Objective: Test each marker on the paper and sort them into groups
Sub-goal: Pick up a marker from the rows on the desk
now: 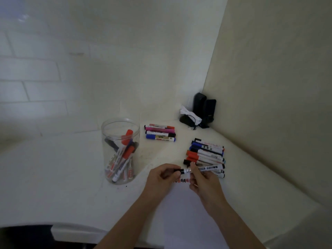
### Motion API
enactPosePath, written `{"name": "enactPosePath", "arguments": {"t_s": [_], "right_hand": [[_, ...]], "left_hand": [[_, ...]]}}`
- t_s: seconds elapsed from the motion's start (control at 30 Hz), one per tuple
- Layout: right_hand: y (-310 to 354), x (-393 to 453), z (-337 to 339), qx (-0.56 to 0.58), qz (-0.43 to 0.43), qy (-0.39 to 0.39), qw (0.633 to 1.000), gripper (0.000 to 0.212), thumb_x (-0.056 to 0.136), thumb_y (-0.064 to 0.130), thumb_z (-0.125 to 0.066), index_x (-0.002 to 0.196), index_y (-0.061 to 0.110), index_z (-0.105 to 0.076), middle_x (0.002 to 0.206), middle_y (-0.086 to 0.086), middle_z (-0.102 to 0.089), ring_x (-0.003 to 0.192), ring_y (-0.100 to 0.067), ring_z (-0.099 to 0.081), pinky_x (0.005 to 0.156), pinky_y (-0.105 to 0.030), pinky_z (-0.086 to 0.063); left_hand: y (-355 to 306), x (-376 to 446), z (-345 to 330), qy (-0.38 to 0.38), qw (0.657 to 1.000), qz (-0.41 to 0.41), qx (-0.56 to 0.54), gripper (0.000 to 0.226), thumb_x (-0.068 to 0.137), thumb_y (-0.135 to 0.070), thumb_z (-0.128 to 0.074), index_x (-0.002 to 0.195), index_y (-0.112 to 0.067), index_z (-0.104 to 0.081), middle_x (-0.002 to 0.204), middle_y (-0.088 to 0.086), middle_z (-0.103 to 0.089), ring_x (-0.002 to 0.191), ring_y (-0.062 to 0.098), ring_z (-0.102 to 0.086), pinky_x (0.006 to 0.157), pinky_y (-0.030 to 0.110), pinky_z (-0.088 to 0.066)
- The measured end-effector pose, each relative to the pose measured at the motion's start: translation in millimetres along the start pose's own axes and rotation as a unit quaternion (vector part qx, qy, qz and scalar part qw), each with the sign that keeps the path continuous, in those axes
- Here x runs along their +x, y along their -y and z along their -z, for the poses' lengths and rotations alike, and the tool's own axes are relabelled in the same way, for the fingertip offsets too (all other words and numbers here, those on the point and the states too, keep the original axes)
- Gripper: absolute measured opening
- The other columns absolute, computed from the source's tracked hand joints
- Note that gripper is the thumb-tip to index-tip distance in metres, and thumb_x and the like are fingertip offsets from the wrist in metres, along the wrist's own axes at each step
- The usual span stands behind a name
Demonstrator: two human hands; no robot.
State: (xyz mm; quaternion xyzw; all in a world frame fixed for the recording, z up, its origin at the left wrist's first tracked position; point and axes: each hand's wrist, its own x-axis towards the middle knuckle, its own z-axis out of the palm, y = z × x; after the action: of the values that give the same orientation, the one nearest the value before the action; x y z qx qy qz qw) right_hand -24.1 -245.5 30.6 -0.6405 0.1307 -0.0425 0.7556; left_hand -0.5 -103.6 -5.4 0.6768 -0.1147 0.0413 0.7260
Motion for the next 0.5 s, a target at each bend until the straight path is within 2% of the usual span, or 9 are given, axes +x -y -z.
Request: {"name": "enactPosePath", "arguments": {"t_s": [0.1, 0.2, 0.27, 0.33, 0.4, 0.5], "right_hand": [[17, -10, 23, 0.057, -0.012, -0.030, 0.998, 0.023, 0.086, 0.028, -0.071, 0.090, 0.006, -0.066, 0.071, -0.004, -0.056, 0.058, -0.012, -0.048, 0.049, -0.023, -0.041], [22, -21, 40, 0.093, -0.025, -0.019, 0.995, 0.025, 0.086, 0.019, -0.070, 0.107, 0.005, -0.069, 0.082, -0.006, -0.064, 0.063, -0.012, -0.052, 0.048, -0.022, -0.042], [19, -30, 40, 0.109, -0.036, 0.030, 0.993, 0.027, 0.082, 0.018, -0.072, 0.106, 0.007, -0.070, 0.090, -0.009, -0.069, 0.069, -0.015, -0.059, 0.055, -0.025, -0.046], [19, -42, 33, 0.074, -0.028, 0.079, 0.994, 0.022, 0.081, 0.019, -0.071, 0.101, 0.010, -0.071, 0.096, -0.009, -0.072, 0.082, -0.018, -0.065, 0.070, -0.030, -0.049], [20, -51, 20, 0.027, 0.007, 0.109, 0.994, 0.017, 0.085, 0.017, -0.069, 0.101, 0.011, -0.068, 0.101, -0.009, -0.074, 0.092, -0.019, -0.067, 0.082, -0.033, -0.050], [28, -59, -6, -0.044, 0.077, 0.113, 0.990, 0.017, 0.086, 0.018, -0.070, 0.100, 0.011, -0.064, 0.099, -0.004, -0.075, 0.093, -0.016, -0.069, 0.084, -0.031, -0.051]], "left_hand": [[-17, -8, 3, -0.014, 0.996, 0.024, -0.091, 0.026, 0.082, -0.002, -0.071, 0.106, -0.010, -0.066, 0.096, 0.007, -0.074, 0.089, 0.018, -0.070, 0.074, 0.020, -0.053], [-38, -15, 8, -0.033, 0.994, 0.009, -0.101, 0.028, 0.082, -0.003, -0.070, 0.107, -0.007, -0.059, 0.097, 0.007, -0.074, 0.092, 0.019, -0.070, 0.078, 0.024, -0.056], [-57, -18, 7, -0.064, 0.991, -0.026, -0.118, 0.024, 0.083, -0.001, -0.069, 0.104, -0.004, -0.057, 0.096, 0.008, -0.074, 0.093, 0.021, -0.070, 0.081, 0.027, -0.056], [-77, -20, 4, -0.099, 0.985, -0.076, -0.120, 0.016, 0.086, -0.001, -0.066, 0.100, -0.005, -0.062, 0.095, 0.009, -0.073, 0.092, 0.022, -0.070, 0.079, 0.027, -0.056], [-96, -20, 4, -0.112, 0.981, -0.144, -0.072, 0.015, 0.087, -0.003, -0.066, 0.099, -0.011, -0.065, 0.096, 0.006, -0.072, 0.092, 0.019, -0.069, 0.082, 0.029, -0.056], [-119, -23, 12, -0.091, 0.973, -0.213, 0.010, 0.025, 0.083, -0.002, -0.069, 0.101, -0.017, -0.061, 0.094, -0.004, -0.071, 0.092, 0.013, -0.068, 0.083, 0.027, -0.055]]}}
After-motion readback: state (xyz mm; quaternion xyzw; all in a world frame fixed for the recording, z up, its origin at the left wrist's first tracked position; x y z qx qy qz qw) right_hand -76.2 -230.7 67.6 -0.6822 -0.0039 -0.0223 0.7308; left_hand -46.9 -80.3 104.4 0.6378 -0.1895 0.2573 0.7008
